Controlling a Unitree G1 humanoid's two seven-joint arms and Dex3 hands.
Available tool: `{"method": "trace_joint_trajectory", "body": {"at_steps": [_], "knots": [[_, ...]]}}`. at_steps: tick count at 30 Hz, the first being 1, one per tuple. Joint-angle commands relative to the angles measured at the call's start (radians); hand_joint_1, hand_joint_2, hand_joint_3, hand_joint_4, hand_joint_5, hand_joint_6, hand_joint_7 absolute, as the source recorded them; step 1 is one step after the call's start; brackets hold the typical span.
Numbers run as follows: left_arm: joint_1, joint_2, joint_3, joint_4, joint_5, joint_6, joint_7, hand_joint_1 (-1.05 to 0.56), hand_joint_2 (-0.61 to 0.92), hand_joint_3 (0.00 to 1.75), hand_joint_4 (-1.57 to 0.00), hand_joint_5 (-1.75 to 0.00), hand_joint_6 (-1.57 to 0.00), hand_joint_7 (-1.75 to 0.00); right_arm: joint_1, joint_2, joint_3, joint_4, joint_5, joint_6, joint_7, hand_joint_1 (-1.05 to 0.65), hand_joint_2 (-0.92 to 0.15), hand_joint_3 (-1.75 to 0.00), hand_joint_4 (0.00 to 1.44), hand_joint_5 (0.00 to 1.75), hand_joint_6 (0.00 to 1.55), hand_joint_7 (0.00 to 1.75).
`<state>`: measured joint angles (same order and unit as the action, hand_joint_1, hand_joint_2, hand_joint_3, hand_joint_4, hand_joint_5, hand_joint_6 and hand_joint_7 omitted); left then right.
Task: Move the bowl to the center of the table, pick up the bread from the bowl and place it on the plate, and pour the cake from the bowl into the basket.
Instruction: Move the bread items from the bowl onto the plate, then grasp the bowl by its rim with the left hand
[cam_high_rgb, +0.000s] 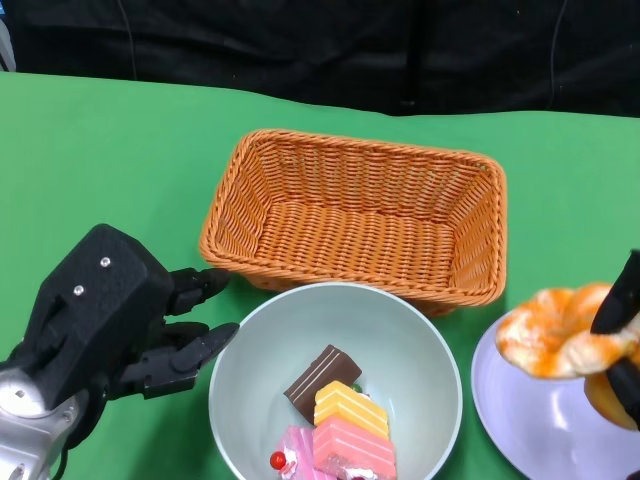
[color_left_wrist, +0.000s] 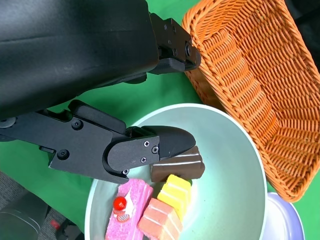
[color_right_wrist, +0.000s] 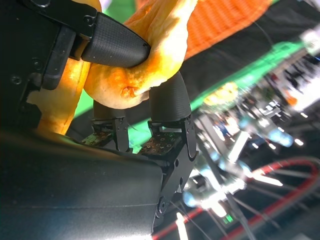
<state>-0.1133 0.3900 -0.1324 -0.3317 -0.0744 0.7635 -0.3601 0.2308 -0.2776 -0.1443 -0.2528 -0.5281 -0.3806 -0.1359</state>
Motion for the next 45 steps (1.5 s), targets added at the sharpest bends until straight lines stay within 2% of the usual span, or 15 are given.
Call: {"method": "trace_joint_trajectory", "body": {"at_steps": [1, 8, 9, 10, 11, 12, 13, 14, 15, 17, 20, 24, 29, 36, 45], "knots": [[0.003, 0.016, 0.002, -0.010, 0.002, 0.007, -0.009, -0.54, 0.92, 0.59, -0.04, -0.38, -0.18, 0.00, -0.017, -0.032, 0.013, 0.062, -0.032, -0.003, -0.014, -0.03, -0.06, -1.75, 1.04, 1.75, 0.87, 1.69], [0.002, 0.016, 0.000, -0.005, 0.005, -0.006, -0.009, -0.54, 0.92, 0.59, -0.05, -0.38, -0.19, -0.01, -0.069, -0.059, 0.068, 0.160, -0.086, 0.072, 0.024, -0.02, -0.07, -1.72, 1.03, 1.75, 0.82, 1.73], [0.003, 0.016, 0.000, -0.006, 0.004, -0.006, -0.009, -0.54, 0.92, 0.59, -0.05, -0.38, -0.19, -0.01, -0.071, -0.064, 0.074, 0.162, -0.080, 0.083, 0.039, -0.01, -0.12, -1.66, 0.96, 1.75, 0.83, 1.55], [0.002, 0.015, 0.000, -0.005, 0.004, -0.005, -0.009, -0.54, 0.92, 0.59, -0.05, -0.38, -0.19, -0.01, -0.072, -0.071, 0.080, 0.159, -0.063, 0.109, 0.077, 0.00, -0.14, -1.63, 0.94, 1.75, 0.84, 1.48], [0.001, 0.015, -0.001, -0.004, 0.005, -0.005, -0.008, -0.54, 0.92, 0.59, -0.05, -0.38, -0.19, -0.01, -0.071, -0.080, 0.085, 0.152, -0.047, 0.137, 0.121, -0.01, -0.22, -1.50, 0.86, 1.60, 0.80, 1.25], [0.001, 0.016, -0.002, -0.004, 0.006, -0.005, -0.008, -0.55, 0.92, 0.59, -0.05, -0.38, -0.19, -0.01, -0.070, -0.085, 0.088, 0.145, -0.037, 0.158, 0.151, -0.03, -0.32, -1.32, 0.75, 1.28, 0.77, 0.89], [0.000, 0.016, -0.004, -0.004, 0.007, -0.004, -0.009, -0.55, 0.92, 0.59, -0.05, -0.38, -0.19, -0.01, -0.065, -0.105, 0.098, 0.116, -0.040, 0.210, 0.221, -0.03, -0.36, -1.24, 0.73, 1.15, 0.80, 0.70], [0.000, 0.017, -0.004, -0.004, 0.008, -0.004, -0.009, -0.54, 0.92, 0.59, -0.04, -0.38, -0.19, -0.01, -0.061, -0.119, 0.105, 0.093, -0.045, 0.248, 0.268, -0.10, -0.51, -0.92, 0.44, 0.83, 0.54, 0.38], [0.002, 0.018, -0.004, -0.003, 0.008, -0.008, -0.009, -0.54, 0.92, 0.59, -0.04, -0.38, -0.19, 0.00, -0.051, -0.133, 0.112, 0.049, -0.060, 0.310, 0.330, -0.13, -0.61, -0.73, 0.36, 0.68, 0.47, 0.23], [0.004, 0.019, -0.003, -0.006, 0.008, -0.006, -0.009, -0.54, 0.92, 0.59, -0.05, -0.38, -0.19, 0.00, -0.030, -0.147, 0.120, -0.025, -0.091, 0.397, 0.398, -0.47, -0.85, -0.23, 0.08, 0.23, 0.14, 0.05], [0.007, 0.017, 0.004, -0.011, 0.000, 0.005, -0.010, -0.54, 0.92, 0.59, -0.05, -0.38, -0.18, 0.00, -0.004, -0.150, 0.127, -0.096, -0.134, 0.451, 0.417, -0.65, -0.91, -0.08, 0.01, 0.06, 0.05, 0.01], [0.008, 0.016, 0.013, -0.019, -0.014, 0.024, -0.011, -0.53, 0.92, 0.58, -0.04, -0.37, -0.18, 0.00, 0.045, -0.143, 0.134, -0.212, -0.207, 0.511, 0.431, -0.82, -0.92, -0.07, 0.01, 0.05, 0.05, 0.02], [0.012, 0.042, 0.000, -0.024, 0.014, -0.009, -0.010, -0.57, 0.92, 0.54, -0.07, -0.39, -0.19, 0.00, 0.109, -0.103, 0.142, -0.351, -0.244, 0.553, 0.426, -0.83, -0.92, -0.09, 0.01, 0.06, 0.06, 0.02], [0.039, 0.067, 0.003, -0.046, 0.029, -0.114, -0.026, -0.58, 0.92, 0.49, -0.06, -0.41, -0.19, -0.01, 0.140, -0.076, 0.136, -0.424, -0.237, 0.546, 0.419, -0.85, -0.92, -0.16, 0.00, 0.03, 0.03, 0.01], [0.158, 0.147, 0.041, -0.054, 0.170, -0.582, -0.013, -0.53, 0.92, 0.40, 0.00, -0.65, -0.25, -0.02, 0.164, -0.062, 0.114, -0.424, -0.191, 0.471, 0.341, -0.85, -0.92, -0.26, 0.02, 0.03, 0.02, 0.01]]}}
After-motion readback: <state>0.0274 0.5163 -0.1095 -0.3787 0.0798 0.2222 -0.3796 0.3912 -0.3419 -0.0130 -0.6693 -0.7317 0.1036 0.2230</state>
